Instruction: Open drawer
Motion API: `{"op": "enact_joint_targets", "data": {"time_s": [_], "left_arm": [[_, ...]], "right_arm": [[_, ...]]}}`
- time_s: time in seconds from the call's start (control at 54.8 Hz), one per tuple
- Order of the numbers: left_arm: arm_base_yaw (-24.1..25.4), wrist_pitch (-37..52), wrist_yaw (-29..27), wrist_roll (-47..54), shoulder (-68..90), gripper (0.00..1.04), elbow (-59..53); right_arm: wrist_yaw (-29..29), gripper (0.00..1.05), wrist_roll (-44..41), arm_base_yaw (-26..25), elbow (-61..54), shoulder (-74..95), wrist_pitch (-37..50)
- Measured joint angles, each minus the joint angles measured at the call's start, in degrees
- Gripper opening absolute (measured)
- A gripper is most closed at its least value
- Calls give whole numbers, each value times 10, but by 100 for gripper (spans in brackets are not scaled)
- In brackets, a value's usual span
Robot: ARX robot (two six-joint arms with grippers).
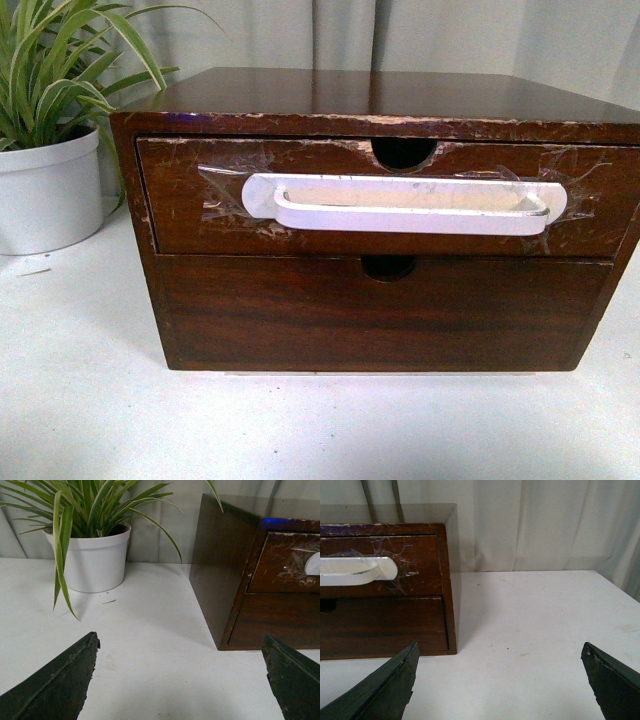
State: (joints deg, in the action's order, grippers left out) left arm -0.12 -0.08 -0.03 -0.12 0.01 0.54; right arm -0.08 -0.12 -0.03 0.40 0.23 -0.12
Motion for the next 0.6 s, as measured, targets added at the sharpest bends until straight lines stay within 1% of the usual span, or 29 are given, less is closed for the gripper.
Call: {"op": "enact_joint_targets", "data": {"time_s": [0.201,0.219,0.237,0.292,0.383,0.493,0.603], "left_arm": [[0,0,1,0,0,98,0],[3,-3,11,-1,2,98,0],[7,-5,33,-1,9,98,1],[12,0,55,5,28,98,3],[14,26,93,37,75,98,15],[20,63,144,102,129,98,34],[32,83,210,176,201,98,61]], "right_arm": [[0,96,0,0,0,0,0],[5,96,-2,1,0,1,-2],[11,96,-6,2,1,3,-4],[8,96,-15,-1,6,19,-4],[-28,96,-38,-16,40,77,-4],[-68,96,-76,-28,78,130,0],[-104,96,-119,-30,118,191,-6]]}}
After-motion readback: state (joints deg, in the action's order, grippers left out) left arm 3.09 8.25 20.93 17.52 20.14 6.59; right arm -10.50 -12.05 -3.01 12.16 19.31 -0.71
